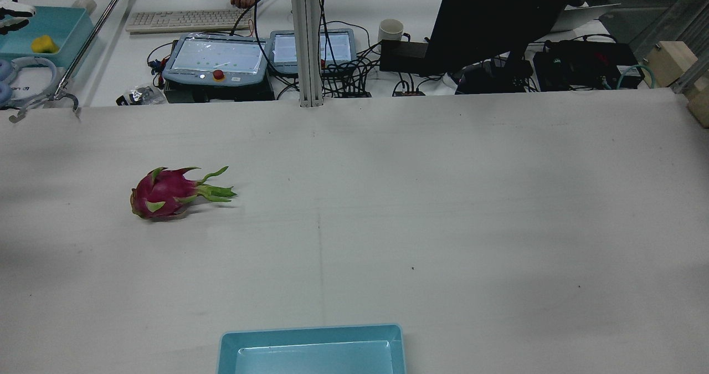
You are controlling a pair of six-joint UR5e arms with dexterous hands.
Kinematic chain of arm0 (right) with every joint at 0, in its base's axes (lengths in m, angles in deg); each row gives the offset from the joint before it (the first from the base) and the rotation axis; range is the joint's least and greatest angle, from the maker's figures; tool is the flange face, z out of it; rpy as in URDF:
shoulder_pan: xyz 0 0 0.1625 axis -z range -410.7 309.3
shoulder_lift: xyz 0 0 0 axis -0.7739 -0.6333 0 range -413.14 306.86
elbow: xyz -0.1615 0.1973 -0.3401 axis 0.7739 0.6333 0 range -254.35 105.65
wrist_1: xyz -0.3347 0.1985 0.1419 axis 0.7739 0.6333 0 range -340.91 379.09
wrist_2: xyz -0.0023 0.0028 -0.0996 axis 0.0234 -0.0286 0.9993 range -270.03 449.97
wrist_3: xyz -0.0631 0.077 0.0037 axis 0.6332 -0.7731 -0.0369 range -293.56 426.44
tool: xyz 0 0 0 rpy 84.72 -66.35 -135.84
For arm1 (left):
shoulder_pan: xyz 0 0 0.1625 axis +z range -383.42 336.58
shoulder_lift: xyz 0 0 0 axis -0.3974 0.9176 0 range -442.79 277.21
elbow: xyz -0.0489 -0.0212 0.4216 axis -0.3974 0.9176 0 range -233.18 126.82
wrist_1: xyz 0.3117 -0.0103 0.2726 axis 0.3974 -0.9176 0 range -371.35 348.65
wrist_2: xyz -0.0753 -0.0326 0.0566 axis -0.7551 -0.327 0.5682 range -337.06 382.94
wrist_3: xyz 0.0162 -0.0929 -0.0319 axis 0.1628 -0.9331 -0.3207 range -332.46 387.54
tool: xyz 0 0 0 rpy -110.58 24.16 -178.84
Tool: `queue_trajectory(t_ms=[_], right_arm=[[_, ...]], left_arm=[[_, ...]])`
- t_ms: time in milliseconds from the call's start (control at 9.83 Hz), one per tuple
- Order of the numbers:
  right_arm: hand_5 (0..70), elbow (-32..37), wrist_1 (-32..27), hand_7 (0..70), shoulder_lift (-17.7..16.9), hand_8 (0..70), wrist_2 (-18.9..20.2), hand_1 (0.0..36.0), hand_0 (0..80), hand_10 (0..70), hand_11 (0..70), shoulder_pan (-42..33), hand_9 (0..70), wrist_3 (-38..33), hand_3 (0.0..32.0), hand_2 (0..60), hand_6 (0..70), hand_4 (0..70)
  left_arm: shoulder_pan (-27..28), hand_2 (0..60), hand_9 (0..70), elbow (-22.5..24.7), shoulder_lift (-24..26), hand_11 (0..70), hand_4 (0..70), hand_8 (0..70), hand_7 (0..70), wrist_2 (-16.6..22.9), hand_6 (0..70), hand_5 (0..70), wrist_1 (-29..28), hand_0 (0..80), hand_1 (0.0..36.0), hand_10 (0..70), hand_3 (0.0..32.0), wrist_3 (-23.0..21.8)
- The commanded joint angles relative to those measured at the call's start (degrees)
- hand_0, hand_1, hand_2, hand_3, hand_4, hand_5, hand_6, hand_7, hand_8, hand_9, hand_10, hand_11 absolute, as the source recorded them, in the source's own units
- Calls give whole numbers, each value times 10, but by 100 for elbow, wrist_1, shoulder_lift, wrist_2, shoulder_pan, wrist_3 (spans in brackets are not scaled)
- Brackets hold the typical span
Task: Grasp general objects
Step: 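Move the left hand in toward the pink dragon fruit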
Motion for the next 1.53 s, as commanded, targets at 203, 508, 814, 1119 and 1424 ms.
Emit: queue_trajectory(t_ms=[203, 508, 814, 1119, 1424], right_arm=[[0, -18, 0, 0, 0, 0, -9, 0, 0, 0, 0, 0, 0, -2, 0, 0, 0, 0], [0, -27, 0, 0, 0, 0, 0, 0, 0, 0, 0, -9, 0, 7, 0, 0, 0, 0], [0, -18, 0, 0, 0, 0, 0, 0, 0, 0, 0, 0, 0, -2, 0, 0, 0, 0], [0, -18, 0, 0, 0, 0, -9, 0, 0, 0, 0, 0, 0, 7, 0, 0, 0, 0], [0, -18, 0, 0, 0, 0, 0, 0, 0, 0, 0, 0, 0, -2, 0, 0, 0, 0]], left_arm=[[348, 24, 28, 1936, -663, 37, 151, 5, 210, 341, 77, 159, 1319, 546, 191, 12, 0, 2087], [848, 132, 18, 2283, -735, 72, 38, 0, 161, 359, 40, 86, 1997, 587, 269, 30, 0, 3274], [1718, 140, 10, 2292, -726, 32, 0, 0, 120, -87, 0, 31, 2420, 589, 284, 2, 0, 4479], [2335, 205, 10, 2178, -700, 20, 0, 0, 121, -643, 0, 31, 2552, 586, 300, 0, 0, 5226], [2353, 132, 7, 2125, -656, 0, 0, 0, 108, -643, 0, 15, 2605, 562, 263, 0, 2, 5711]])
